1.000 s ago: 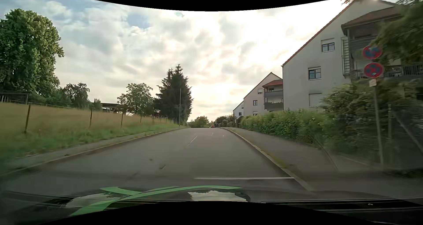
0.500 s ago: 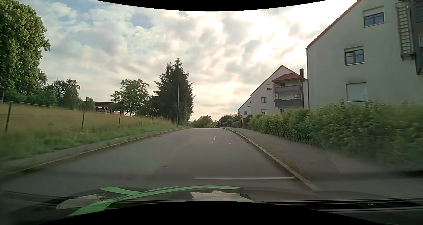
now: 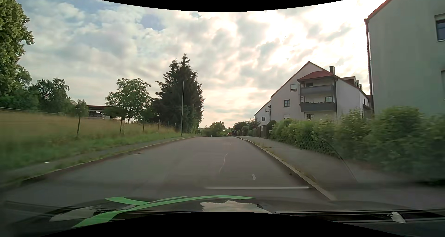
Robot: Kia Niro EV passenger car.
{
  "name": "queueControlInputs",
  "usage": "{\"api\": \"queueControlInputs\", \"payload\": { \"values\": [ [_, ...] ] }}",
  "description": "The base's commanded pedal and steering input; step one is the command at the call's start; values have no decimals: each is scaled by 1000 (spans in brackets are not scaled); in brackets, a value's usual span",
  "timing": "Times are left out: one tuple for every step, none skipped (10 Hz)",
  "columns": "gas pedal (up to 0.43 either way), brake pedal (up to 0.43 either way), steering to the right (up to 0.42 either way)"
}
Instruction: Follow the waypoints while adhering to traffic rules and regulations
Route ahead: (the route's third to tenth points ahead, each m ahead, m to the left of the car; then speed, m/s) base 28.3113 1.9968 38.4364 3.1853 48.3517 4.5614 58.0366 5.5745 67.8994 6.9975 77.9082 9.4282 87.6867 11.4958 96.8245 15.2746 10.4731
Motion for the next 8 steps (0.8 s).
{"api": "queueControlInputs", "payload": {
  "values": [
    [169,0,-10],
    [169,0,-11],
    [169,0,-11],
    [169,0,-11],
    [169,0,-11],
    [169,0,-12],
    [169,0,-12],
    [118,0,-12]
  ]
}}
